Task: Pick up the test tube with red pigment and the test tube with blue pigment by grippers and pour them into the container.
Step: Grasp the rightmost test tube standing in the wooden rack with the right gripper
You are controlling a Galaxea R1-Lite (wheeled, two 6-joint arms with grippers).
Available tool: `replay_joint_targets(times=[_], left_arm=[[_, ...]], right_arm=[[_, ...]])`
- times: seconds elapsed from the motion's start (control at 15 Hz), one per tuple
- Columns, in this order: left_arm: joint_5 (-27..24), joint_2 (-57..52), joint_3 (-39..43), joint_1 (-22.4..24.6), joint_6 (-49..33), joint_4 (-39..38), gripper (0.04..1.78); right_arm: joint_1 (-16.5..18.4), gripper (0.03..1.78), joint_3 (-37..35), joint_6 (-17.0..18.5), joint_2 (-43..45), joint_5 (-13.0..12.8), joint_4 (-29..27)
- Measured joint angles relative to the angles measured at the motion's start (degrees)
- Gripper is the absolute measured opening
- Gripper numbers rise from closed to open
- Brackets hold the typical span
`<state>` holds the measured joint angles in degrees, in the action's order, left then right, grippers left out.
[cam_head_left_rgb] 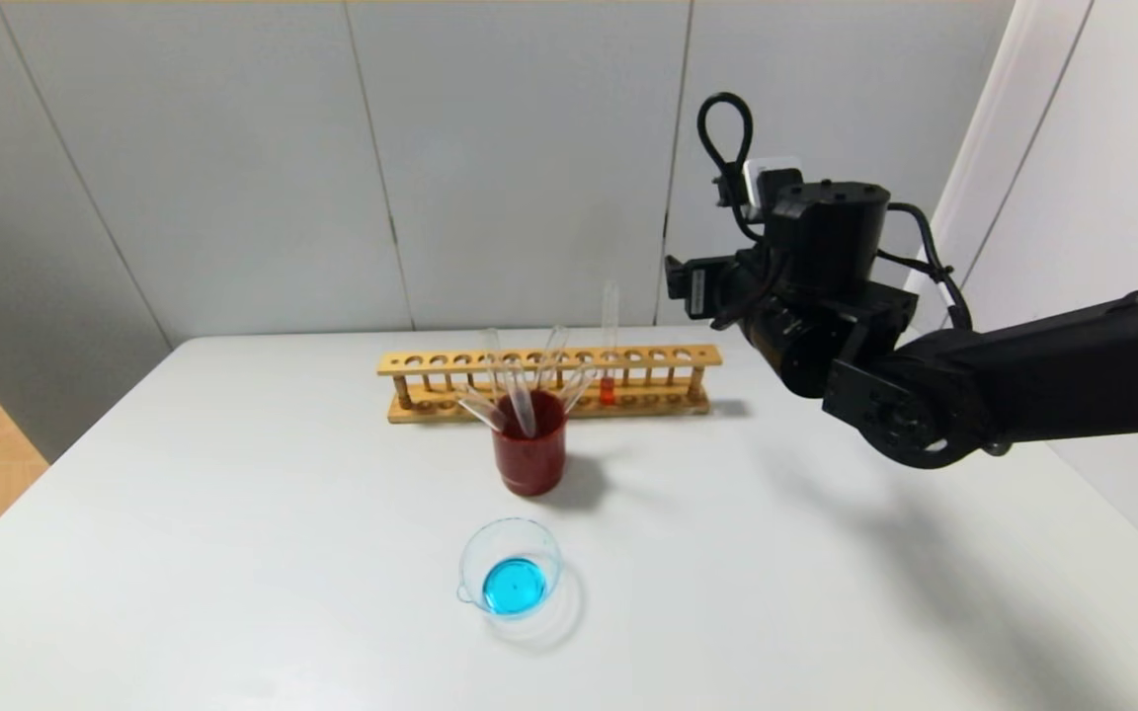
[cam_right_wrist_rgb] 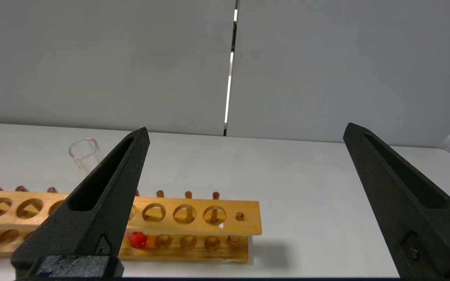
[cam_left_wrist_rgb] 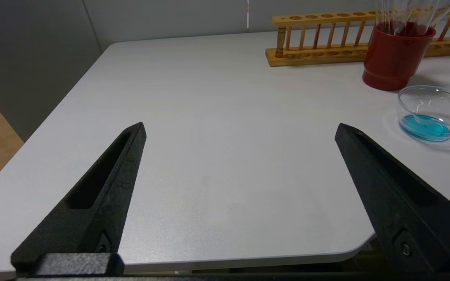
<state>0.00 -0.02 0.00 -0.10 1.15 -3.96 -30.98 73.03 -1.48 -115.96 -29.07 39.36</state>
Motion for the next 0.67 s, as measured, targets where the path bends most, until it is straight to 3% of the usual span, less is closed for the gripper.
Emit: replay_joint_targets(times=[0.27, 0.67], left_arm=[[-0.02, 0.00, 0.00, 0.00, 0.00, 0.02, 1.71], [0.00, 0.00, 0.00, 0.00, 0.00, 0.00, 1.71]], right_arm=[[-0.05, 1.74, 4.91, -1.44, -4.17, 0.52, -0.61], [-1.84, 1.74, 7.29, -1.37, -8.02, 6.01, -1.16]])
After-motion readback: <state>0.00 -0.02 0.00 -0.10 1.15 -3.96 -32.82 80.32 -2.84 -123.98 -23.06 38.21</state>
